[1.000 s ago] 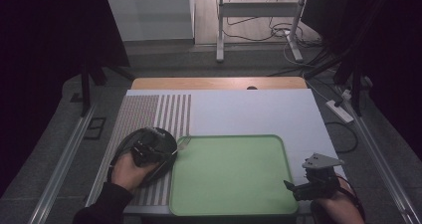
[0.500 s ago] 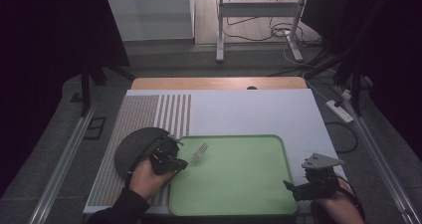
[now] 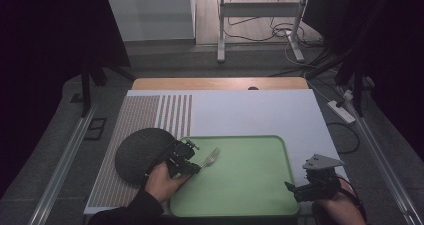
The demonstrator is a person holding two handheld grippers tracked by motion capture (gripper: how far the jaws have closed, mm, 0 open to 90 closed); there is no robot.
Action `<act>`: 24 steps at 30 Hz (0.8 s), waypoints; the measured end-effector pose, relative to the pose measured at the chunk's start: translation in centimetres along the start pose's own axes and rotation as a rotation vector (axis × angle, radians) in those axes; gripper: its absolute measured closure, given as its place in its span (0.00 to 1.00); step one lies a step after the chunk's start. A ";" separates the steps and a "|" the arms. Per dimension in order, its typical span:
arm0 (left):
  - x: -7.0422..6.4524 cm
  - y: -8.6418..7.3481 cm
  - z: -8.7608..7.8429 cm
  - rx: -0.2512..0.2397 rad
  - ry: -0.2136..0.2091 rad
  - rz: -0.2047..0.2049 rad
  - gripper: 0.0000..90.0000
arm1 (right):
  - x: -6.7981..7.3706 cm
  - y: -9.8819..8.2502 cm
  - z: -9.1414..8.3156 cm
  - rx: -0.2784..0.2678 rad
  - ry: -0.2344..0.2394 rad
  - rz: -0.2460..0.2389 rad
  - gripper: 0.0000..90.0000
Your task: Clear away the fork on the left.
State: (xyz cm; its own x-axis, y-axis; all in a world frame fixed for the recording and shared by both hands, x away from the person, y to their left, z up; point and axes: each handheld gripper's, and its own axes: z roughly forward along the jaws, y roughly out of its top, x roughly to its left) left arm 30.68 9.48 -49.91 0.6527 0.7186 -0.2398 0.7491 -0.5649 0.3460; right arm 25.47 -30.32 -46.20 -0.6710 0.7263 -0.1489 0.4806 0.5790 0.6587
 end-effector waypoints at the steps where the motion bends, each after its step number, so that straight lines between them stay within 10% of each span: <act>1: -0.1 0.0 0.4 0.018 0.008 0.008 0.94 | 0.0 0.0 0.0 0.000 0.001 -0.001 0.00; 11: -0.2 0.3 -0.5 -0.040 -0.002 0.076 0.83 | 0.0 0.0 0.0 0.001 0.002 -0.001 0.00; 17: -1.3 1.6 1.0 -0.008 0.005 0.165 0.99 | 0.0 0.0 0.1 0.005 0.002 -0.003 0.00; 24: -0.3 1.6 1.6 0.006 0.008 0.151 0.99 | 0.0 0.0 0.1 0.005 0.003 -0.005 0.00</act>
State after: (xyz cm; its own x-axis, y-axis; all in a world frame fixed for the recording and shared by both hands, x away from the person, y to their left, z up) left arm 31.81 7.72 -50.70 0.7568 0.6289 -0.1781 0.6435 -0.6691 0.3718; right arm 25.50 -30.28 -46.24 -0.6750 0.7224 -0.1500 0.4798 0.5842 0.6546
